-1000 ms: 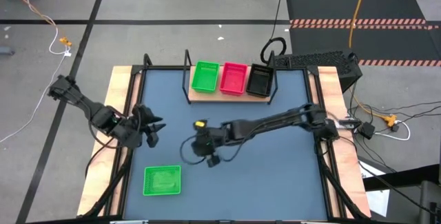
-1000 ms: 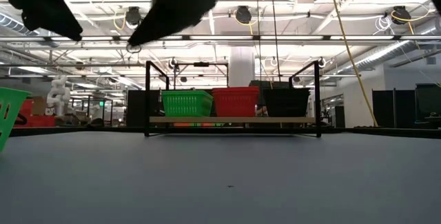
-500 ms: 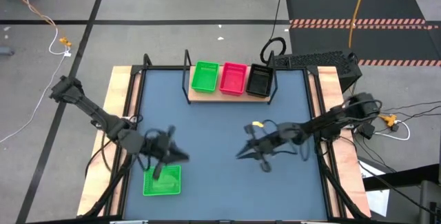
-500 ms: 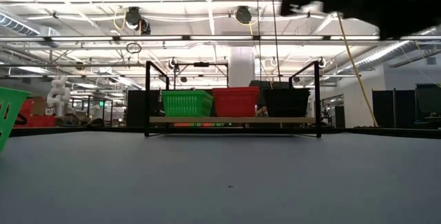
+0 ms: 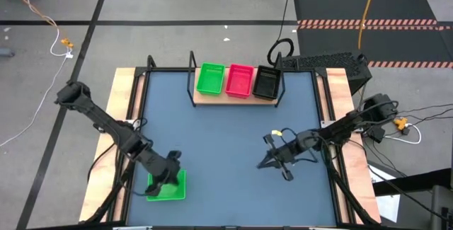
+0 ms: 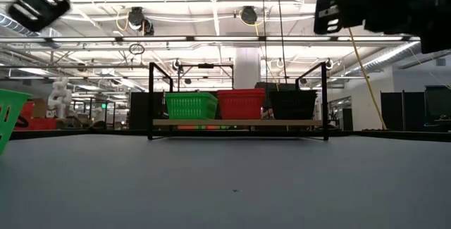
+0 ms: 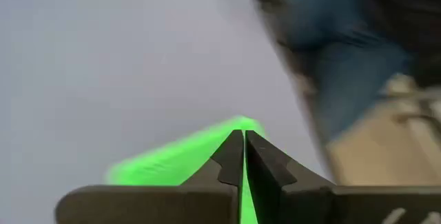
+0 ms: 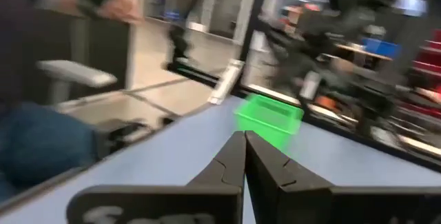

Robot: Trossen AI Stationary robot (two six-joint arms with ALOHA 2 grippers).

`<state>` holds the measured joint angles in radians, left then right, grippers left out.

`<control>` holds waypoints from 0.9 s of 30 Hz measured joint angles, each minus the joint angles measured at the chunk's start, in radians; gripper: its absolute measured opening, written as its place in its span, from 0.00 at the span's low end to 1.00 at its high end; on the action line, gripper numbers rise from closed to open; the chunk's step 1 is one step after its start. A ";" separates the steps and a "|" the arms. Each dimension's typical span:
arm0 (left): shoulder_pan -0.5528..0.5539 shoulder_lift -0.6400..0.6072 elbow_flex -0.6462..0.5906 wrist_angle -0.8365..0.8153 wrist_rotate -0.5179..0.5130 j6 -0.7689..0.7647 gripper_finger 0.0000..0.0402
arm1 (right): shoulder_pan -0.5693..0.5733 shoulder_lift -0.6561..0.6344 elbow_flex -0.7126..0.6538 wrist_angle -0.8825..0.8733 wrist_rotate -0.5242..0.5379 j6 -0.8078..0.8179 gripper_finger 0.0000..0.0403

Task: Stack baskets on shelf by color
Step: Stack the green bin on the green bins on the shelf

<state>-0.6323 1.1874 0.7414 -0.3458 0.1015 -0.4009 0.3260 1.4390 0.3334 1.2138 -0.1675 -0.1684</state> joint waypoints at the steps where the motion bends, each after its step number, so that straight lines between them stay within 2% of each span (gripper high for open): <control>1: -0.008 0.005 0.006 0.001 0.030 -0.023 0.03 | -0.001 0.004 0.000 0.000 0.034 0.000 0.00; 3: -0.036 0.014 0.033 0.001 0.039 -0.041 0.01 | -0.001 0.015 0.000 0.003 0.087 -0.002 0.00; 8: -0.096 0.069 0.115 -0.065 0.030 -0.012 0.02 | -0.018 0.022 0.004 0.009 0.093 0.000 0.00; 14: -0.107 0.102 0.168 -0.391 0.029 -0.293 0.02 | -0.042 0.022 0.004 0.010 0.093 0.033 0.00; 18: -0.149 0.102 0.153 -0.548 0.044 -0.380 0.05 | -0.044 0.022 0.004 0.009 0.097 0.052 0.00; 21: -0.208 0.102 0.150 -0.527 0.104 -0.369 0.09 | -0.043 0.022 0.004 0.009 0.148 0.064 0.00; 24: -0.247 0.102 0.150 -0.515 0.104 -0.328 0.13 | -0.043 0.022 0.004 0.008 0.171 0.071 0.00; 27: -0.260 0.103 0.150 -0.520 -0.008 -0.313 0.20 | -0.043 0.022 0.004 0.008 0.170 0.071 0.00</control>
<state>-0.8920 1.2902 0.8917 -0.8654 0.0931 -0.7140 0.2829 1.4612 0.3374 1.2222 0.0029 -0.0977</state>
